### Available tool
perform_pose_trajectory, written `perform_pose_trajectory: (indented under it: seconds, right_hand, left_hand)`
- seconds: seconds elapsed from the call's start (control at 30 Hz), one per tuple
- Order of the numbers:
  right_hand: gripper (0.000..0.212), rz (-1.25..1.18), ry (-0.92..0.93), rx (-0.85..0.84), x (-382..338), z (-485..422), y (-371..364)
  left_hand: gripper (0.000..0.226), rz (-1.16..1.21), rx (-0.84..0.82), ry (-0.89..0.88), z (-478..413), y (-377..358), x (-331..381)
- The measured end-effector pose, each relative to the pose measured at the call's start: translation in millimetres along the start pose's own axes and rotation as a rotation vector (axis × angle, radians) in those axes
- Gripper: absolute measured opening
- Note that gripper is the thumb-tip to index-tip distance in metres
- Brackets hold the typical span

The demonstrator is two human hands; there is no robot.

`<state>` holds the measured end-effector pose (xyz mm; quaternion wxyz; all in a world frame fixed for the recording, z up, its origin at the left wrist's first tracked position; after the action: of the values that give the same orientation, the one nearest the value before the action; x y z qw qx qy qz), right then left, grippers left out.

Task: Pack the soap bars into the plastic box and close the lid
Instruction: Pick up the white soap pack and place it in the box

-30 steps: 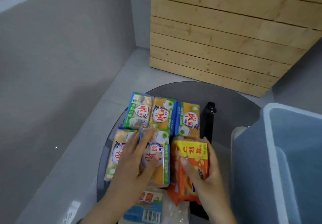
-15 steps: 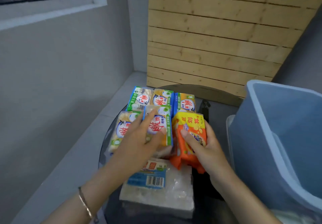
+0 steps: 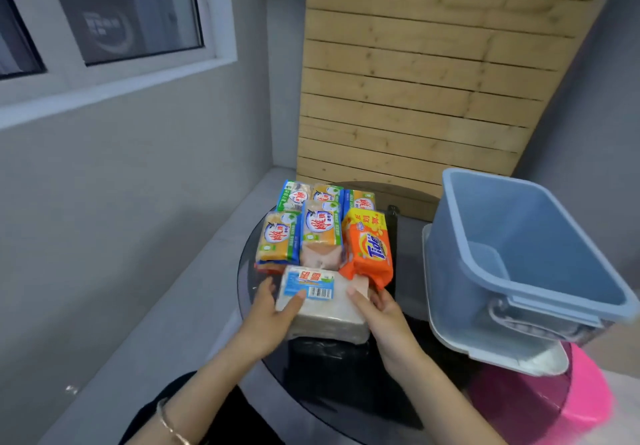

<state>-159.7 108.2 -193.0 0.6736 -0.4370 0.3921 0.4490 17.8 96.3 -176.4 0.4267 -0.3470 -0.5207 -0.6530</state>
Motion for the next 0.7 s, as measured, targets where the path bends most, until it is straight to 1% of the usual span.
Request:
perform_pose_trajectory:
  seconds: [0.07, 0.23, 0.33, 0.43, 0.53, 0.63, 0.7]
  right_hand:
    - [0.050, -0.018, 0.014, 0.001, 2, 4, -6]
    - [0.044, 0.095, 0.084, 0.067, 11, 15, -18]
    - [0.045, 0.095, 0.113, 0.089, 16, 31, -23]
    - [0.049, 0.079, 0.212, 0.071, 11, 50, -26]
    - [0.052, 0.062, 0.335, 0.032, -14, 67, -32]
    - [0.049, 0.086, 0.494, -0.021, -58, 86, -35]
    - [0.046, 0.121, 0.579, -0.037, -88, 97, -32]
  left_hand:
    - [0.045, -0.021, -0.053, 0.048, 3, -3, 3]
    - [0.043, 0.083, -0.004, 0.052, 12, -9, 1]
    - [0.040, 0.102, 0.051, 0.002, 26, -11, -2]
    - [0.038, 0.197, 0.093, -0.071, 44, -7, -1]
    - [0.036, 0.352, 0.128, -0.188, 57, 5, 20]
    - [0.030, 0.482, 0.167, -0.297, 65, 18, 61]
    - [0.035, 0.573, 0.126, -0.318, 64, 20, 87]
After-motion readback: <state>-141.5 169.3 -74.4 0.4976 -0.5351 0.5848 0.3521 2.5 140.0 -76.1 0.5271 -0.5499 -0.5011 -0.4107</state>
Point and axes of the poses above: each hand's wrist, its own z-axis away from the middle knuckle, its own y-axis out of the back of the hand, x = y × z, the point moved 3 cm from there along -z, towards the middle knuckle, and after that the axes turned 2 degrees about -z, right-handed, at the moved point
